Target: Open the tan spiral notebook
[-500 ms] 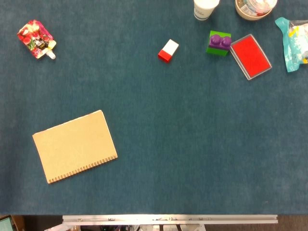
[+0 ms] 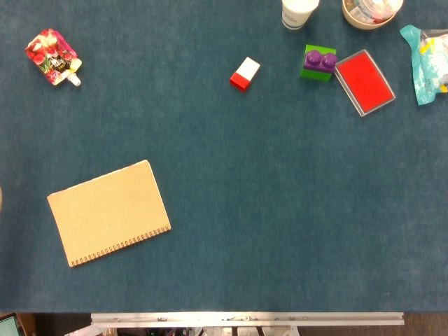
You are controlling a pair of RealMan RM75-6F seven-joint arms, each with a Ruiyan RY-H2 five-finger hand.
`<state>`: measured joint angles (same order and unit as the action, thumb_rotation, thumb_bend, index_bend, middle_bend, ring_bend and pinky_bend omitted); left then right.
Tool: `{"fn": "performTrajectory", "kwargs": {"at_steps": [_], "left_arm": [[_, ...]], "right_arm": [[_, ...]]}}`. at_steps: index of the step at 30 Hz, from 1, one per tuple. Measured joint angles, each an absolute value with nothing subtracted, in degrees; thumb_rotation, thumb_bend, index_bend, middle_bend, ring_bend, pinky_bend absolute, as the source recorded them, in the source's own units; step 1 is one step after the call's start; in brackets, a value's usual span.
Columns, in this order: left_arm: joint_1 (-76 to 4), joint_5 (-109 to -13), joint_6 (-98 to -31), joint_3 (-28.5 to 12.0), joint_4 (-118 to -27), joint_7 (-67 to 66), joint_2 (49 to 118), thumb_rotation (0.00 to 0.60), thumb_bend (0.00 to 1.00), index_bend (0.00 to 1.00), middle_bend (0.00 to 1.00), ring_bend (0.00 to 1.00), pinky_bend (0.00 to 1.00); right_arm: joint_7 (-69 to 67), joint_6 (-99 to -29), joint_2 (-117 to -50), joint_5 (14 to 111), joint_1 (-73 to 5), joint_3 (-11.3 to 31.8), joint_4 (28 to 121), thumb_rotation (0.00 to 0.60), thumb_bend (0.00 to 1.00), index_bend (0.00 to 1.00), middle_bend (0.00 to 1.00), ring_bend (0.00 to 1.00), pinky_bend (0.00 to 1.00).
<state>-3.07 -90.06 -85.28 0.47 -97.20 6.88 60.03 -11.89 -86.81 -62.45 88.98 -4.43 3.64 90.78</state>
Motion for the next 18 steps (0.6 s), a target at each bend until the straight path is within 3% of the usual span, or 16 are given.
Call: {"fn": "performTrajectory", "kwargs": {"at_steps": [10,18], "left_arm": [[-8.72,-98.12,-75.62,5.0,-95.82,10.03,54.74,0.6,0.47,0.0,0.0,0.0,0.1],[-13.1,-104.75,-70.87,7.92,-94.06,10.04,54.2,0.596,0.36,0.0,0.0,0.0,0.06]], "right_arm": [[-9.88,-87.15,-61.08,88.75,-5.43,5.29,92.56,0.6,0.4,0.36,0.37,0.23,0.29],[-8.76,-86.1,-61.08,88.45,-6.16,5.39,93.48,0.6,0.39,0.36,0.37,0.23,0.29]]}}
